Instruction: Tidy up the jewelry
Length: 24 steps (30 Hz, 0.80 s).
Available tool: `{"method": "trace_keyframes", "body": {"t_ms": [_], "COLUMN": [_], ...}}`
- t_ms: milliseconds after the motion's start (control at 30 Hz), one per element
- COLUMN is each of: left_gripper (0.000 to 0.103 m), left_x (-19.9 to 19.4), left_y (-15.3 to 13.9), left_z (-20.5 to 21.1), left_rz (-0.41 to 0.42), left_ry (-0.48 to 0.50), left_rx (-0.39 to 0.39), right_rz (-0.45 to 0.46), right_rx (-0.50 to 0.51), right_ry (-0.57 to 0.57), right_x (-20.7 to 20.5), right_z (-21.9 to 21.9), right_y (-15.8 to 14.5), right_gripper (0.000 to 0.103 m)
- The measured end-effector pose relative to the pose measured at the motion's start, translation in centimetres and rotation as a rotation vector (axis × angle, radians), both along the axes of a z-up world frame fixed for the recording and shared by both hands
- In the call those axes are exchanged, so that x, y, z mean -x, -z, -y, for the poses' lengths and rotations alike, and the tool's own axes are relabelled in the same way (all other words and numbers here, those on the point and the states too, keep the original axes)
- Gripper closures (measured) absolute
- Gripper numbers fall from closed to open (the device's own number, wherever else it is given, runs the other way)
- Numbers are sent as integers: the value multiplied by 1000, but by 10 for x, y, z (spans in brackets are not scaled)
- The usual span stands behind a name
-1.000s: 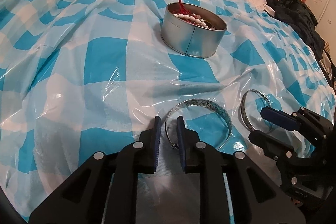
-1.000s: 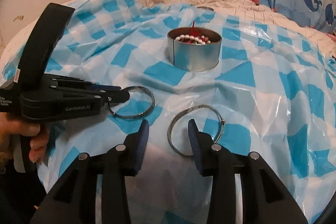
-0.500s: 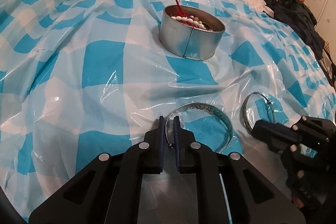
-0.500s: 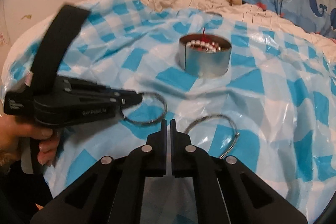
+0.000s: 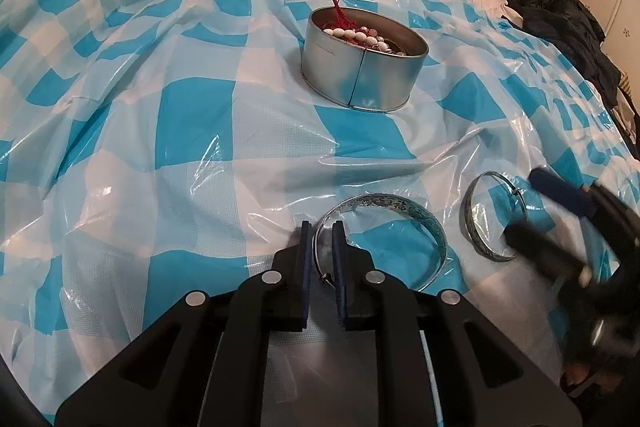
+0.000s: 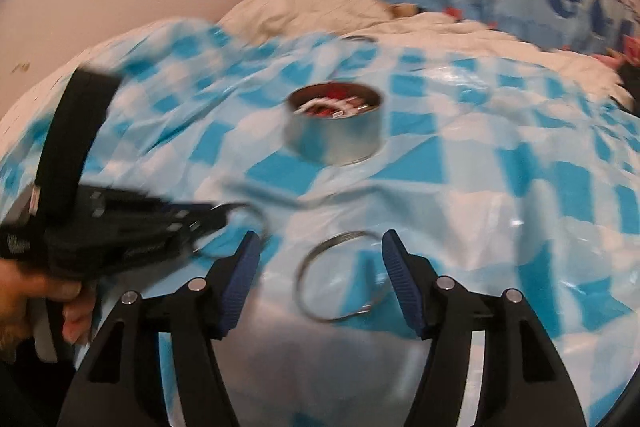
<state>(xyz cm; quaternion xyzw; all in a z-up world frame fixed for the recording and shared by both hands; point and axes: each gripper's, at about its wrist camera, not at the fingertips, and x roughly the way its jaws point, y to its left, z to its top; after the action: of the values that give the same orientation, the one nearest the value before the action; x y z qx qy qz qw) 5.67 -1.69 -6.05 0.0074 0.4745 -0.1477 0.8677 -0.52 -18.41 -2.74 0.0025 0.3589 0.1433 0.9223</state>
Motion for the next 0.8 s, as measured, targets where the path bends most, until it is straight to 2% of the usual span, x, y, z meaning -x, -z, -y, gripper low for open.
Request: {"method": "trace_keyframes", "body": {"t_ms": [67,133,233,367,400,433,567,800], "left_gripper": [92,92,91,88,86,85,77,77], "left_x": [0,0,0,0,0,0,3,6], "left_y": [0,0,0,1,1,1,1,-1], "left_z": [0,0,0,0,1,1,6,9], "left_rz": [1,0,0,2,2,1,9,18], "left_ry": [0,0,0,5,8,11,31,38], "left_rx": [-1,0,0,-1,0,2,-8,-18], "right_rz": [-9,-48,-106,-108,-110,-110,-112,-117], "right_rx": [28,16,5,110,118,125,133,55], "right_ry": [63,88,56,12,2,-5,-10,12], "right_x": [-4,-9,-13,-9,-8,-8,-7,-10], "right_z": [8,15,12,-6,-7,-8,-8,3], "right_y": [2,7,14,23,25,26,26,22], "right_gripper": [42,40,29,29,30,43,44,44]}}
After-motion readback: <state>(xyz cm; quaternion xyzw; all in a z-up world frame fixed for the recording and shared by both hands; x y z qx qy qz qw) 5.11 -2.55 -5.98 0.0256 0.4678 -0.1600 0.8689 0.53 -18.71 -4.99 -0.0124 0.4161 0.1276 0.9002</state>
